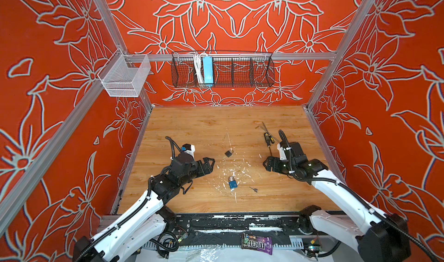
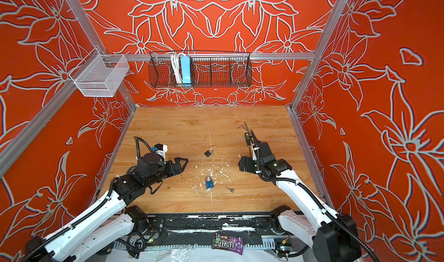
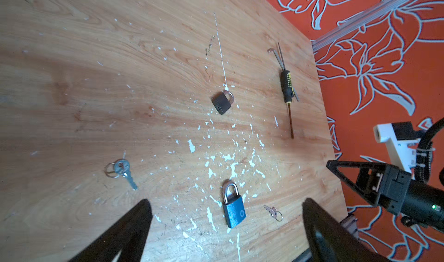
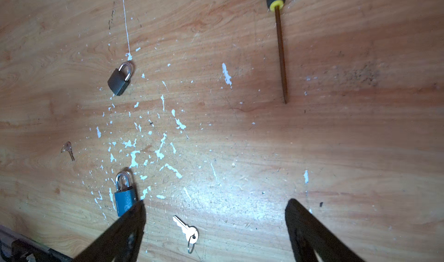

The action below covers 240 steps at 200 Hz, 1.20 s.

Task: Unlock with the key
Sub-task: 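Move both arms forward, right gripper toward the silver key by the blue padlock, then lower the right gripper onto the silver key and close it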

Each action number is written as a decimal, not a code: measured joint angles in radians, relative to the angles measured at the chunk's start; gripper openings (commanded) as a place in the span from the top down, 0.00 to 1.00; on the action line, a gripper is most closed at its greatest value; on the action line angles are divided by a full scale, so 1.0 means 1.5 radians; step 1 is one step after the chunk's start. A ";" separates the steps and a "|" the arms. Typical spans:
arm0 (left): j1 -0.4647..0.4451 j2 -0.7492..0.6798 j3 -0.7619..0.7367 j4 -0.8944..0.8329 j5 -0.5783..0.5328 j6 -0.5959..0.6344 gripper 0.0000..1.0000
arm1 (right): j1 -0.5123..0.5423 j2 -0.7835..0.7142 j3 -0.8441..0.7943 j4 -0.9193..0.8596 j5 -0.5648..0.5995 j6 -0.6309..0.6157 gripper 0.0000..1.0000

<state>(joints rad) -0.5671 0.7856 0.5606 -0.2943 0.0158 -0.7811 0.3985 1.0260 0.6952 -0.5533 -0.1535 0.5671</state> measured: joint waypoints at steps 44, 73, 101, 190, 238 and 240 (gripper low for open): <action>-0.103 0.056 0.000 0.053 -0.058 -0.032 0.03 | 0.074 0.016 0.000 -0.020 0.042 0.053 0.14; -0.153 0.109 0.004 0.078 -0.086 -0.045 0.03 | 0.124 0.047 0.000 -0.028 0.068 0.085 0.17; -0.178 0.130 0.004 0.089 -0.102 -0.063 0.03 | 0.167 0.069 0.000 -0.026 0.082 0.117 0.24; -0.222 0.160 0.005 0.104 -0.134 -0.122 0.03 | 0.265 0.123 -0.032 0.029 0.092 0.189 0.48; -0.225 0.155 0.005 0.102 -0.143 -0.140 0.03 | 0.317 0.142 -0.047 0.041 0.117 0.223 0.57; -0.225 0.154 0.005 0.102 -0.144 -0.141 0.03 | 0.319 0.143 -0.047 0.042 0.117 0.224 0.58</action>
<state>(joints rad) -0.9043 1.0168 0.5682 -0.1413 -0.1997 -0.9924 0.8776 1.2404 0.6250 -0.4908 0.0223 0.9035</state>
